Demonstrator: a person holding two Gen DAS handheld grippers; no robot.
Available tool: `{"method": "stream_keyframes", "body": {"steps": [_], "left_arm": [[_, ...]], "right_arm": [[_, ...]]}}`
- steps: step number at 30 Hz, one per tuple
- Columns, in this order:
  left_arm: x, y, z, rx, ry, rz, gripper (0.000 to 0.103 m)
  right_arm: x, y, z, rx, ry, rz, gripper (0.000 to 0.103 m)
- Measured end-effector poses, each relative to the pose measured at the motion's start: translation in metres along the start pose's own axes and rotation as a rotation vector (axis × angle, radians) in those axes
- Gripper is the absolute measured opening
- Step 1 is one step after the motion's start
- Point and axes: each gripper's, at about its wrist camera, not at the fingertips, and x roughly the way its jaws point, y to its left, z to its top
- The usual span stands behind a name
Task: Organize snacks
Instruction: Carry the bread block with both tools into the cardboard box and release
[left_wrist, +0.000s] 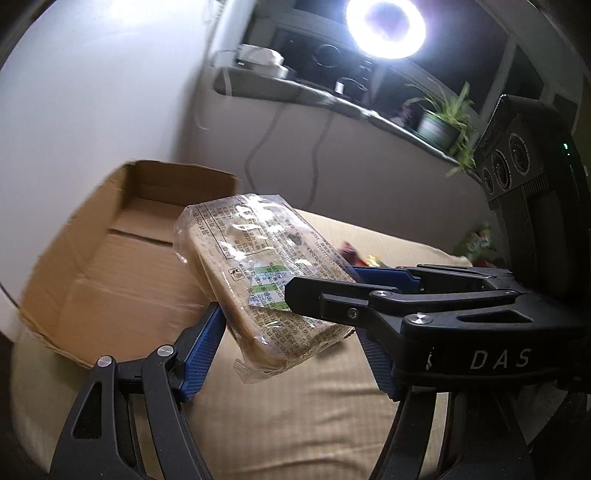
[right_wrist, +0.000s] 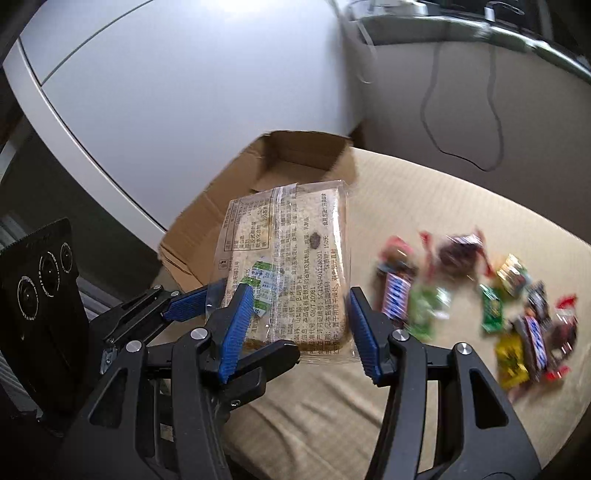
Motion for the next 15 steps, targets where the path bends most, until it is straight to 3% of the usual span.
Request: {"method": "stream_keyframes", "body": {"steps": [7, 15], "left_arm": [[-0.007, 0.040, 0.009, -0.042, -0.023, 0.082, 0.071], [0.004, 0.071, 0.018, -0.083, -0.010, 0.115, 0.071]], "right_arm": [[0.035, 0.030, 0.027, -0.056, 0.019, 0.051, 0.055], [0.066, 0.045, 0.044, -0.082, 0.057, 0.070, 0.055]]}}
